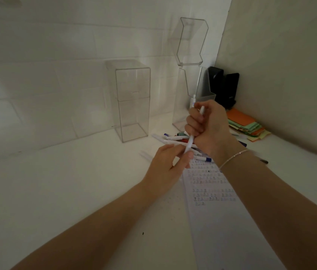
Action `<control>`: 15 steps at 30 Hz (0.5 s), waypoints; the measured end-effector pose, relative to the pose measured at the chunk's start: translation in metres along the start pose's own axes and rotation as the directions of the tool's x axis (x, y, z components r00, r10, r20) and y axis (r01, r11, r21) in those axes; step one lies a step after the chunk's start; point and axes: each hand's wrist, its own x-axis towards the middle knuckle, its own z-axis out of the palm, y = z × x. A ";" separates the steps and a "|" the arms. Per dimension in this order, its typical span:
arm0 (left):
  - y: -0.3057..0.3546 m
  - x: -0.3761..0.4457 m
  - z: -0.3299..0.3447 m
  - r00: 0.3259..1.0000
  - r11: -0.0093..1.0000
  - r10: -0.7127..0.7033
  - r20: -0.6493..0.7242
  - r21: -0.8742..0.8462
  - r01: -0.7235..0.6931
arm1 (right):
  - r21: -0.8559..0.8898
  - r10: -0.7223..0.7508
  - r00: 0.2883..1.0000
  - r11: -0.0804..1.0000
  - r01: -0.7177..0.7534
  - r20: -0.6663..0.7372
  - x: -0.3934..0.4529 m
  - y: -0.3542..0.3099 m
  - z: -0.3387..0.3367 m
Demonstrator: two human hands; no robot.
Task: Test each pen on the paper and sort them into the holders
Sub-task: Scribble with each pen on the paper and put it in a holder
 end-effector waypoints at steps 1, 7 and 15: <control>0.001 0.000 0.001 1.000 0.999 -0.019 0.004 -0.039 0.019 | 0.002 -0.014 1.000 1.000 0.014 -0.014 -0.001 -0.001 -0.001; 0.002 0.001 0.001 0.999 0.999 0.046 -0.011 -0.004 -0.046 | -0.251 0.036 0.999 0.967 -0.031 0.016 -0.021 -0.003 -0.010; 0.004 -0.005 0.007 0.958 0.947 0.278 0.070 0.148 -0.285 | -0.961 -0.096 0.990 0.245 0.124 0.104 -0.068 0.004 -0.032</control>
